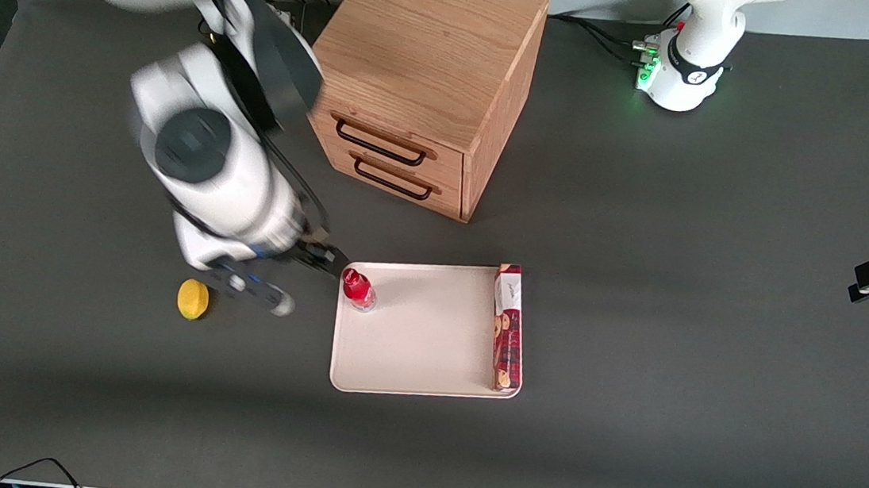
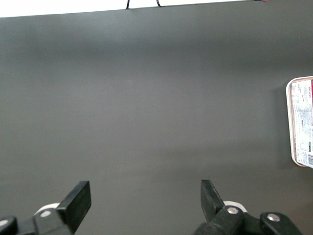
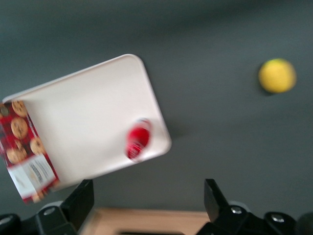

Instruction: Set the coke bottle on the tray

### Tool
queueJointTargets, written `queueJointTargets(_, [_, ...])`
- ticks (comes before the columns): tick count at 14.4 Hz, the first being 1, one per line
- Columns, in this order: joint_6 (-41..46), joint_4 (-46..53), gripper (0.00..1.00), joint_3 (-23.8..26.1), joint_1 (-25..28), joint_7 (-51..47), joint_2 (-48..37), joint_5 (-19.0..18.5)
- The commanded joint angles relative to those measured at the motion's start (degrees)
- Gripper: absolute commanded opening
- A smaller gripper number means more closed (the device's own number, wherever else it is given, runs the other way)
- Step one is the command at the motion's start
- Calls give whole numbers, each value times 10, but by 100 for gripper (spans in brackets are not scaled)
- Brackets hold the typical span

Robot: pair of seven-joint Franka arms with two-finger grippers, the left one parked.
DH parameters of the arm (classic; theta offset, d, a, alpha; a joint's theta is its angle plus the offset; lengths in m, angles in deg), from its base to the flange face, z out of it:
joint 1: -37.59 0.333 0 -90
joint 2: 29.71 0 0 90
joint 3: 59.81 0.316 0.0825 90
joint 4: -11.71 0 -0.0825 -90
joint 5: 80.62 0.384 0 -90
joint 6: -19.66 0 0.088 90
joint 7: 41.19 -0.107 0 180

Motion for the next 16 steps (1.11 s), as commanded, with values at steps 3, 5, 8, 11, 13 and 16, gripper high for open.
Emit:
queueJointTargets(3, [188,-82,100,-71,-53,235,-210,34])
queueJointTargets(5, [175,-181,100,-171,-51,330,-294,75])
queueJointTargets(8, [42,-410,100,-240,-50,367,-422,96])
queueJointTargets(11, [-53,-546,100,-253,-48,374,-492,96])
queueJointTargets(13, [-52,-526,100,-255,-46,372,-484,99])
queueJointTargets(16, [-45,-438,100,-253,-45,366,-440,113])
